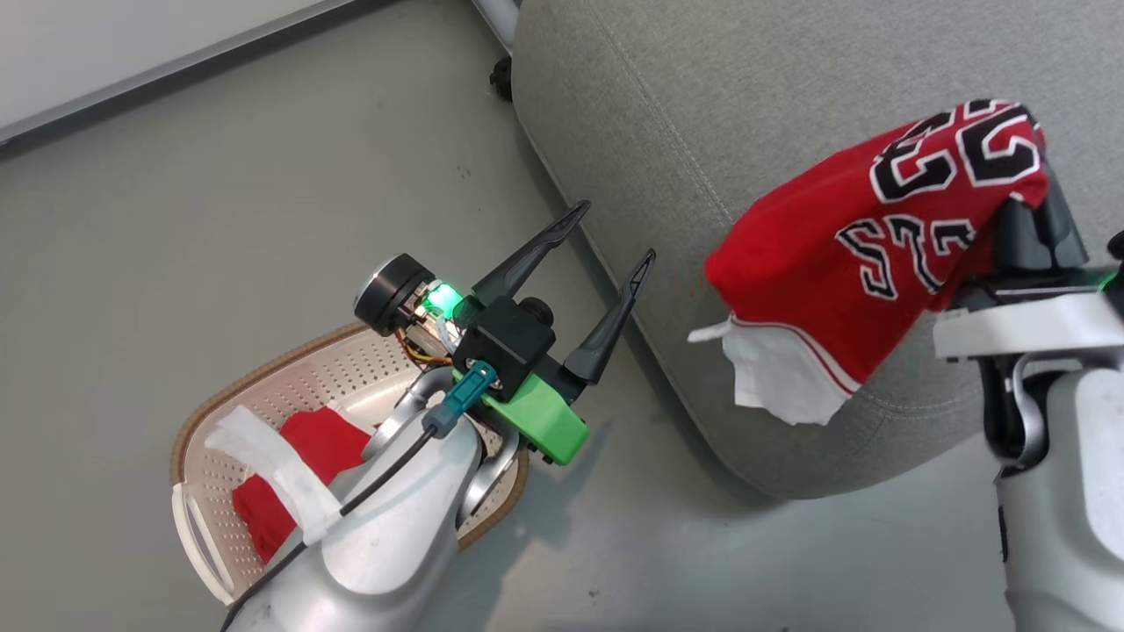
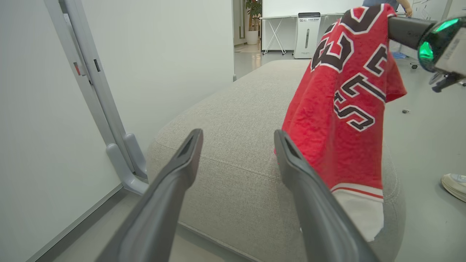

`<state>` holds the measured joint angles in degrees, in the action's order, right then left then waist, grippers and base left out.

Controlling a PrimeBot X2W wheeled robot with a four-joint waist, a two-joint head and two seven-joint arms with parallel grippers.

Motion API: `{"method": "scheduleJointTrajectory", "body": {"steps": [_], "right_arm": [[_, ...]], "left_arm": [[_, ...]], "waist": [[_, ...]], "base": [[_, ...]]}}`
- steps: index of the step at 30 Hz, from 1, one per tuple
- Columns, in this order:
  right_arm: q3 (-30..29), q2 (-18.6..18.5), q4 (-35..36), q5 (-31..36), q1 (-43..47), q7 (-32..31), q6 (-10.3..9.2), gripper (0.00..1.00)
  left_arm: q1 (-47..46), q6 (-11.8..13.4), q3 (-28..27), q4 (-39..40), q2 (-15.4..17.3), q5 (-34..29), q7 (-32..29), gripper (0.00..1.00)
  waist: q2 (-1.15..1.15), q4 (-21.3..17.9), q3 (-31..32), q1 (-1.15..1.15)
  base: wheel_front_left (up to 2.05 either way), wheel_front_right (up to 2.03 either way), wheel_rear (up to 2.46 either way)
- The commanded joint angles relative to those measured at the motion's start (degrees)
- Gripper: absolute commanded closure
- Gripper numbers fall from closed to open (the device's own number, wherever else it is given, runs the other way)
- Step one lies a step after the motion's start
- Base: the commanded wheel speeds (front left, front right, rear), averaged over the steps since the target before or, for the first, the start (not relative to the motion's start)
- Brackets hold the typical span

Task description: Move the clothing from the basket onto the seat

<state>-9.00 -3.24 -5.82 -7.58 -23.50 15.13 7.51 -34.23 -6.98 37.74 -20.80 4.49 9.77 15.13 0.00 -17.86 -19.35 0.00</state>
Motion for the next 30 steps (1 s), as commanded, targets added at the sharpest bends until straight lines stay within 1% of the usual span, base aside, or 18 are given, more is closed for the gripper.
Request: {"method": "scheduleJointTrajectory", "body": {"steps": [1, 13, 18, 22, 25, 27, 30], "right_arm": [[-0.79, -0.76, 0.18, 0.14, -2.57, 0.03, -0.04, 1.0], [-7.61, -6.92, -1.06, 0.62, -24.29, 0.03, -0.04, 1.0], [-9.53, -10.71, -3.16, 1.37, -33.71, 0.03, -0.04, 1.0], [-10.29, -13.23, -6.01, 1.8, -39.94, 0.03, -0.04, 1.0], [-11.13, -14.85, -8.31, 2.15, -43.26, 0.03, -0.05, 1.0], [-11.59, -15.3, -9.73, 2.07, -44.73, 0.03, -0.04, 1.0], [-11.14, -16.1, -12.55, 3.03, -45.0, 0.03, -0.04, 1.0]], "left_arm": [[-1.37, -0.02, -0.21, 0.11, 0.58, -0.56, 0.04, 0.0], [-6.17, -0.17, 0.41, 0.05, 1.6, -2.33, 0.04, 0.0], [-8.4, -0.18, 0.74, 0.3, 2.0, -3.07, 0.04, 0.0], [-9.69, -0.2, 0.94, 0.51, 2.32, -3.5, 0.04, 0.0], [-10.48, -0.21, 1.24, 0.72, 2.26, -3.73, 0.03, 0.0], [-10.8, -0.19, 1.33, 0.78, 2.2, -3.79, 0.03, 0.0], [-11.13, 0.07, 1.22, 0.82, 2.22, -3.75, 0.04, 0.0]], "waist": [[0.0, 0.91, -2.05, 0.0], [0.0, 3.76, -14.75, 0.0], [0.0, 4.66, -19.92, 0.0], [0.0, 5.29, -22.72, 0.0], [0.0, 5.93, -24.23, 0.0], [0.0, 6.29, -24.97, 0.0], [0.0, 6.68, -25.79, 0.0]], "base": [[0.0, 0.0, 0.0], [0.0, 0.0, 0.0], [0.0, 0.0, 0.0], [0.0, 0.0, 0.0], [0.0, 0.0, 0.0], [0.0, 0.0, 0.0], [0.0, 0.0, 0.0]]}}
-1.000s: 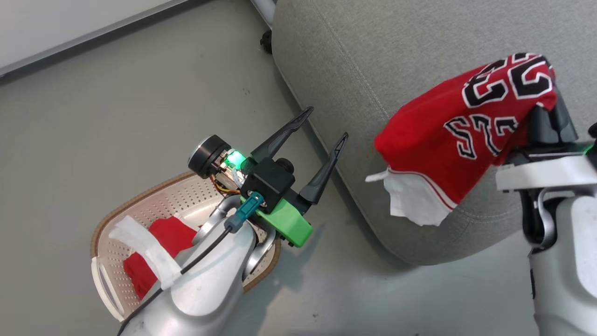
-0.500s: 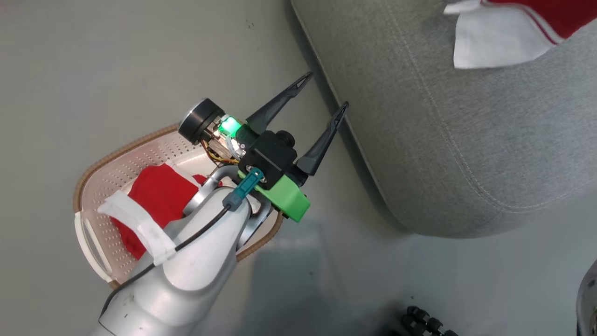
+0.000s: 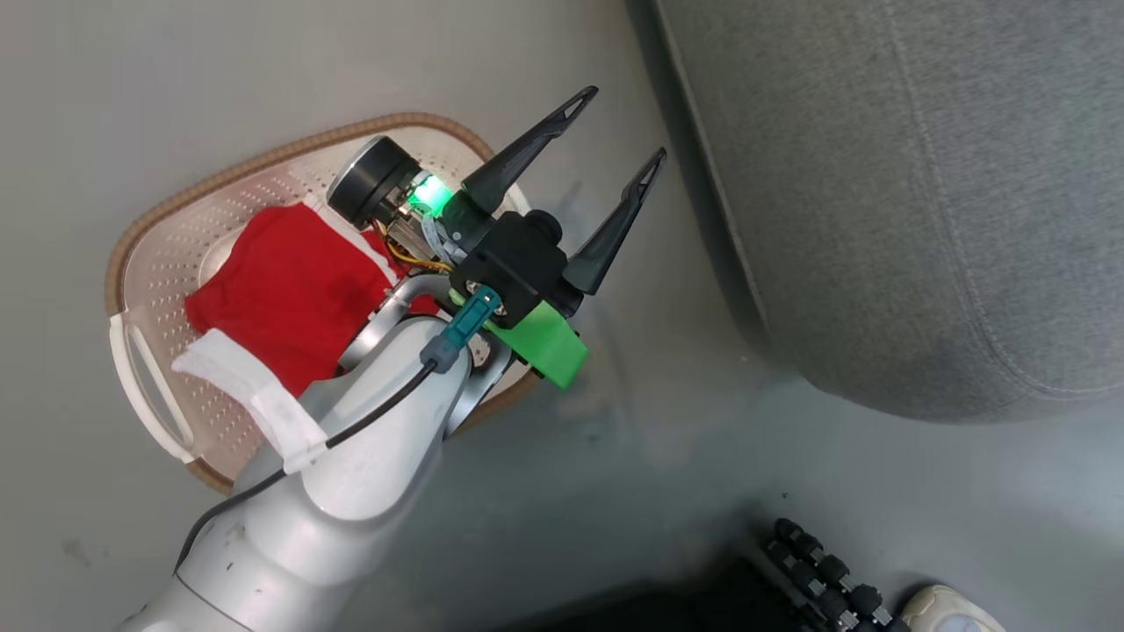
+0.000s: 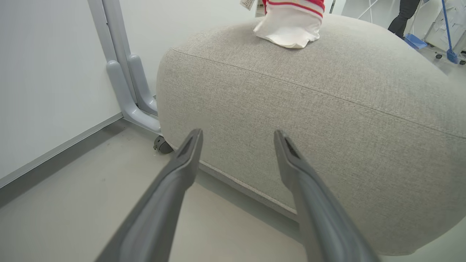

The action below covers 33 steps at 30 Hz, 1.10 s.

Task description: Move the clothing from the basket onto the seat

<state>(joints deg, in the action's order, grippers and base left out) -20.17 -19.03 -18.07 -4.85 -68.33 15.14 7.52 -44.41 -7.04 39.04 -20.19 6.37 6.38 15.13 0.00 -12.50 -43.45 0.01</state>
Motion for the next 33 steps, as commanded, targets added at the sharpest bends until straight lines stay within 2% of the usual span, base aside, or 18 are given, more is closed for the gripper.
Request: {"method": "scheduleJointTrajectory", "body": {"steps": [1, 13, 20, 21, 22, 33], "right_arm": [[0.15, -0.73, -1.35, 0.67, 0.18, 0.01, -0.06, 1.0], [-1.41, 0.03, -13.49, 2.09, 7.56, 0.01, -0.05, 1.0], [-1.79, 1.08, -17.6, 1.51, 10.18, 0.01, -0.05, 1.0], [-1.86, 1.35, -17.62, 1.65, 10.72, 0.01, -0.05, 0.58], [-1.87, 1.62, -17.58, 1.89, 11.11, 0.01, -0.05, 0.0], [-1.44, 4.14, -12.44, 1.64, 23.16, 0.0, -0.05, 0.0]], "left_arm": [[-1.11, 0.22, -0.12, 0.28, 0.31, -0.34, 0.04, 0.0], [-0.7, 0.71, -0.75, 0.56, 1.24, 0.19, 0.03, 0.0], [-0.61, 0.99, -1.0, 0.42, 1.2, 0.55, 0.04, 0.0], [-0.39, 1.01, -1.1, 0.45, 1.28, 0.62, 0.04, 0.0], [-0.14, 1.07, -1.15, 0.46, 1.35, 0.67, 0.03, 0.0], [5.48, 2.37, -3.64, 1.6, 0.4, 2.87, 0.04, 0.0]], "waist": [[0.0, 1.48, -1.95, -0.01], [0.0, 1.72, -2.55, -0.01], [0.0, 1.92, -1.54, -0.01], [0.0, 1.88, -1.14, -0.01], [0.0, 1.86, -0.73, -0.01], [0.0, 1.79, 9.54, -0.01]], "base": [[0.0, 0.0, 0.0], [0.0, 0.0, 0.0], [0.0, 0.0, 0.0], [0.0, 0.0, 0.0], [0.0, 0.0, 0.0], [0.0, 0.0, 0.0]]}}
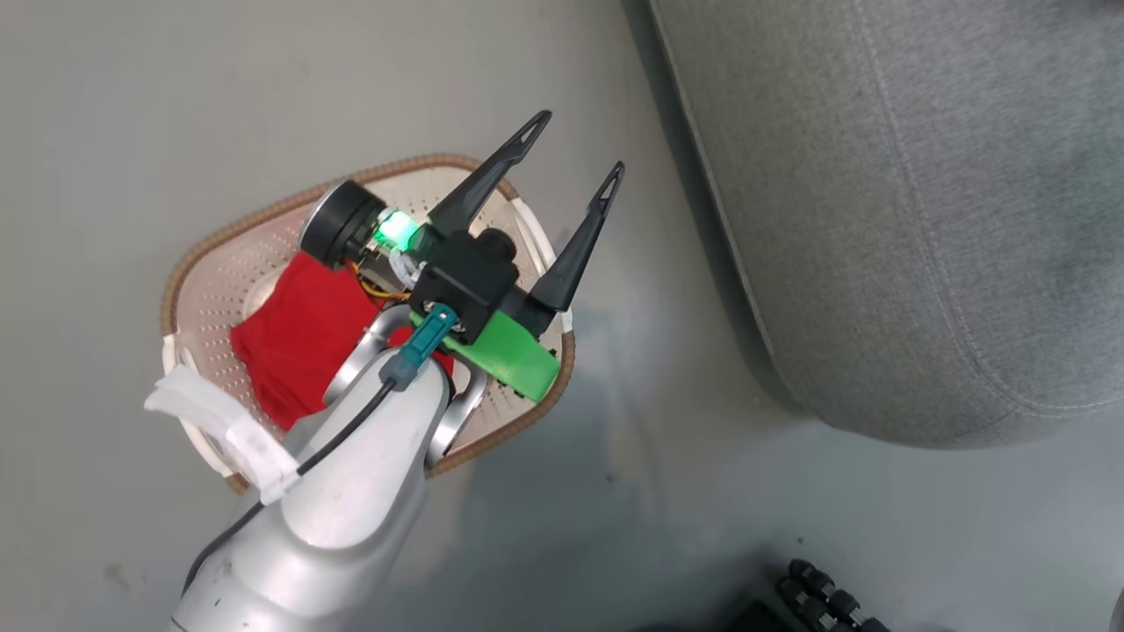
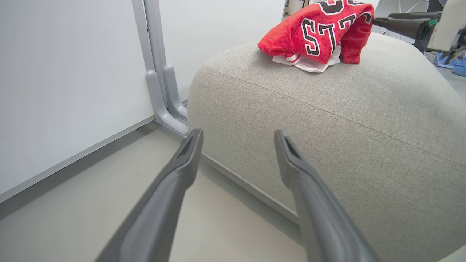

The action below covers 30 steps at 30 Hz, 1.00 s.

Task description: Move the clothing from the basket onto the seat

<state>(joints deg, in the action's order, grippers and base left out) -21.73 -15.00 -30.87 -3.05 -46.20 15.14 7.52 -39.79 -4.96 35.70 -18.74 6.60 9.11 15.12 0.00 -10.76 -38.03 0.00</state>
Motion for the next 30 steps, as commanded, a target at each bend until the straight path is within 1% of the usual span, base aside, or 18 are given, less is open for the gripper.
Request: {"method": "scheduleJointTrajectory", "body": {"steps": [1, 8, 10, 15, 23, 30], "right_arm": [[0.41, 0.36, 1.14, -0.27, 2.78, 0.0, -0.06, 0.0], [5.02, 1.94, 6.19, -1.35, 11.93, 0.0, -0.06, 0.0], [6.85, 1.97, 7.59, -0.99, 14.29, 0.01, -0.06, 0.0], [9.9, 3.77, 11.14, -2.54, 18.98, 0.01, -0.06, 0.0], [16.5, 6.13, 15.48, -3.7, 23.28, 0.0, -0.06, 0.0], [21.2, 7.69, 16.71, -4.0, 24.21, 0.01, -0.06, 0.0]], "left_arm": [[1.56, 0.51, -0.92, 0.33, 0.0, 0.44, 0.04, 0.0], [6.66, 2.15, -5.96, 1.66, -0.41, 2.37, 0.04, 0.0], [8.23, 2.53, -7.66, 2.21, -0.51, 2.76, 0.04, 0.0], [12.74, 3.13, -12.31, 3.34, -0.54, 3.22, 0.04, 0.0], [19.81, 3.48, -19.66, 4.66, -0.58, 3.0, 0.05, 0.0], [23.82, 3.54, -25.74, 6.11, -1.48, 2.52, 0.04, 0.0]], "waist": [[0.0, 0.13, 5.38, 0.0], [0.0, 1.24, 12.13, 0.0], [0.0, 1.94, 13.95, 0.0], [0.0, 4.33, 18.42, 0.0], [0.0, 8.51, 23.58, 0.0], [0.0, 12.29, 26.2, 0.0]], "base": [[0.0, 0.0, 0.0], [0.0, 0.0, 0.0], [0.0, 0.0, 0.0], [0.0, 0.0, 0.0], [0.0, 0.0, 0.0], [0.0, 0.0, 0.0]]}}
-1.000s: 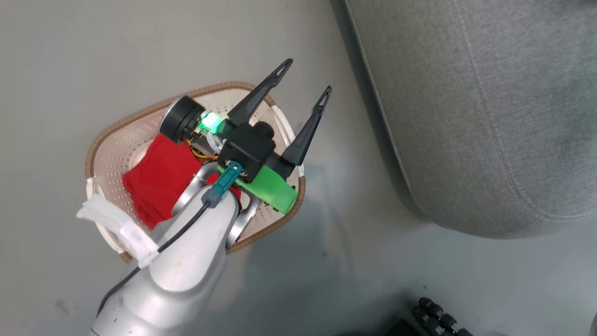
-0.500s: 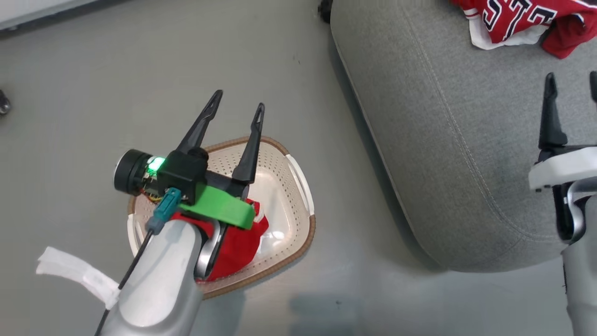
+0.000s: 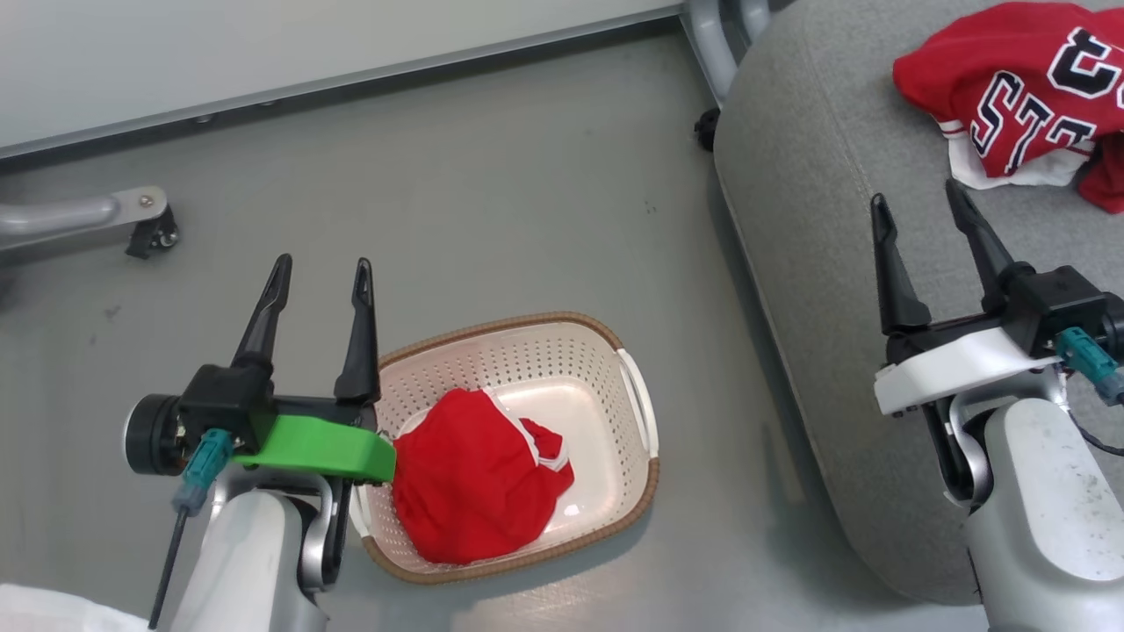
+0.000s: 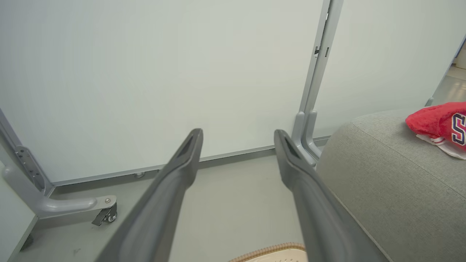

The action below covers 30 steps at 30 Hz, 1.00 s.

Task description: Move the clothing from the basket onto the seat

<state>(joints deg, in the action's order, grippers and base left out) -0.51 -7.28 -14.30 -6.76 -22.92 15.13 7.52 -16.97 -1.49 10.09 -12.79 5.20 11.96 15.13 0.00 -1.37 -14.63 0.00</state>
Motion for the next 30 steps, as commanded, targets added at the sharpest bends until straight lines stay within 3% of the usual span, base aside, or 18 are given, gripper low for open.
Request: {"method": "scheduleJointTrajectory", "body": {"steps": [1, 12, 30], "right_arm": [[0.52, 0.21, 0.31, -0.35, 1.05, 0.01, -0.06, 0.0], [5.65, 2.95, 2.25, -0.05, 4.26, 0.01, -0.06, 0.0], [6.38, 4.31, 7.88, -0.42, 16.4, 0.02, -0.06, 0.0]], "left_arm": [[1.56, 0.07, -1.09, 0.35, -0.2, -0.34, 0.04, 0.0], [7.68, -0.48, -8.04, 2.17, -1.66, -1.57, 0.04, 0.0], [13.79, -1.82, -8.43, 2.75, -2.19, -4.1, 0.03, 0.0]], "waist": [[0.0, 3.35, 3.25, 0.0], [0.0, 5.63, 8.01, 0.0], [0.0, 4.7, 12.13, 0.0]], "base": [[0.0, 0.0, 0.0], [0.0, 0.0, 0.0], [0.0, 0.0, 0.0]]}}
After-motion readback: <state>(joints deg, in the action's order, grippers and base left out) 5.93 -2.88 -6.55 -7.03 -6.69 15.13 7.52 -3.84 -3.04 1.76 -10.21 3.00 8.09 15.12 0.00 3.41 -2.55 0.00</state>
